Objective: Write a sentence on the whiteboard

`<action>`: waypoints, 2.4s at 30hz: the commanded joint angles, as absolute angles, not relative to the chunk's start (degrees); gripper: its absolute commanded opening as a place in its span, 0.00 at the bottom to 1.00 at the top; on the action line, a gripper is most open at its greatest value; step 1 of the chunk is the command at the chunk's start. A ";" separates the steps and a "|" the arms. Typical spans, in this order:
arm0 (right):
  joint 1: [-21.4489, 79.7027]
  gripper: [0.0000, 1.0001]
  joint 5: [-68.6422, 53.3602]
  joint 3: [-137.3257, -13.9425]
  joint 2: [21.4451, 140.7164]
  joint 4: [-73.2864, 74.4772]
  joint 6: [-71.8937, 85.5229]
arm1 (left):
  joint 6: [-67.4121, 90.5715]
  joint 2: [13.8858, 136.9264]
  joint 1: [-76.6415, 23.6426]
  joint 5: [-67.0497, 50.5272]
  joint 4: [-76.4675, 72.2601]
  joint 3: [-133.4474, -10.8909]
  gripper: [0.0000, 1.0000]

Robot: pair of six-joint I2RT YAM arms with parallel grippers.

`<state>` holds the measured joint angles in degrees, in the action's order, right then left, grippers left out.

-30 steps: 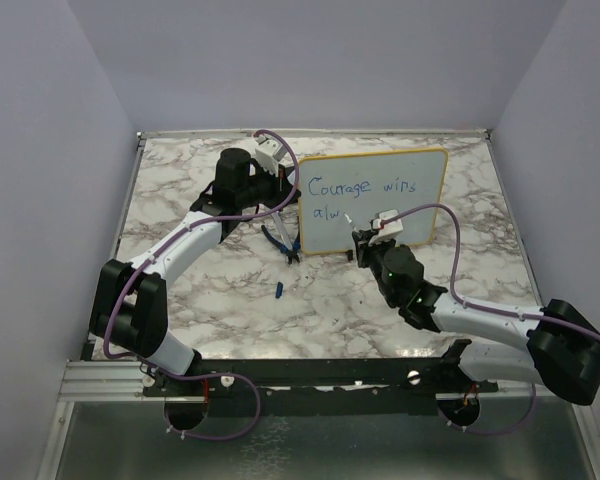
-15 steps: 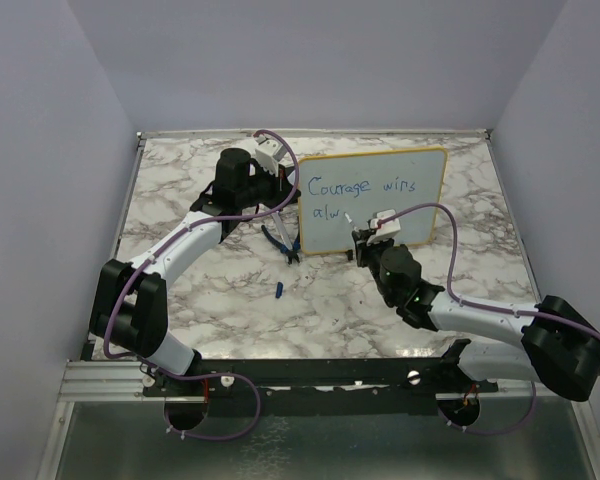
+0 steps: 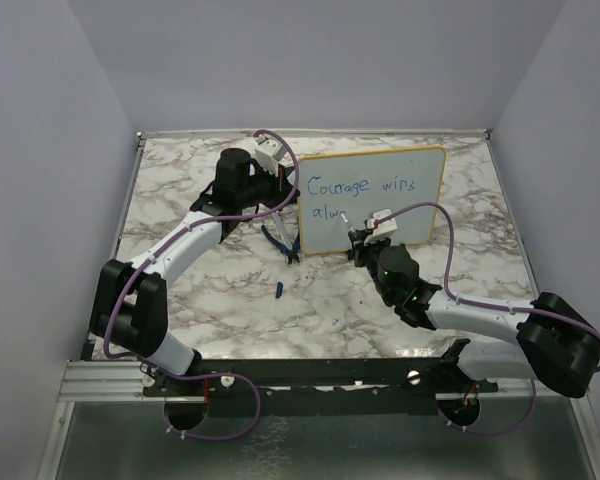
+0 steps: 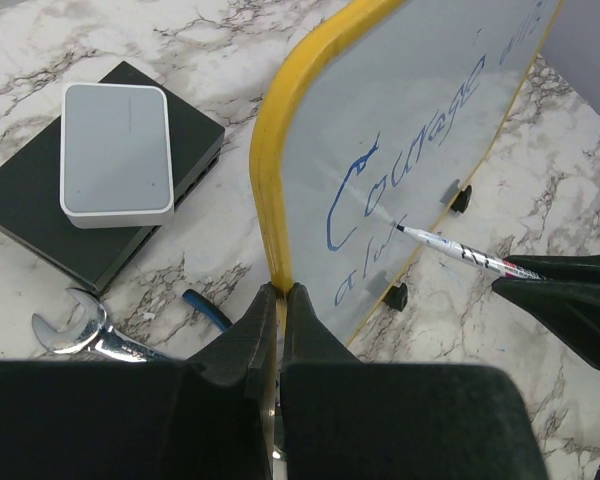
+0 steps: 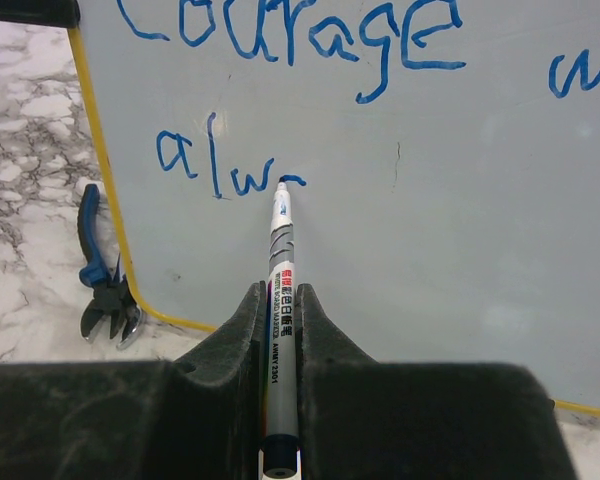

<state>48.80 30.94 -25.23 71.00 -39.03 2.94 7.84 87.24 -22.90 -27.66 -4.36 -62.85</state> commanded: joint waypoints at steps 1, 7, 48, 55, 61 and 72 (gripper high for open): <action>48.43 0.01 30.62 -25.84 72.51 -38.05 3.61 | 7.37 85.87 -23.65 -29.62 -2.73 -63.19 0.00; 48.43 0.01 31.28 -24.90 71.69 -36.47 4.89 | 7.38 86.00 -23.69 -29.62 -2.72 -63.19 0.00; 48.43 0.01 35.96 -26.43 70.03 -37.49 1.87 | 7.36 85.90 -23.69 -29.62 -2.72 -63.19 0.00; 48.43 0.01 35.93 -26.87 69.80 -37.72 1.42 | 7.32 85.94 -23.64 -29.62 -2.72 -63.19 0.00; 48.43 0.01 35.91 -26.79 69.28 -37.71 1.32 | 7.38 85.95 -23.69 -29.61 -2.72 -63.19 0.00; 48.43 0.01 35.96 -26.81 69.61 -37.79 1.44 | 7.38 85.96 -23.64 -29.71 -2.72 -63.19 0.00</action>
<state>48.80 32.77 -25.23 69.41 -36.77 2.02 7.84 87.26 -23.00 -27.62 -4.40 -62.85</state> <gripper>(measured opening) 0.105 0.016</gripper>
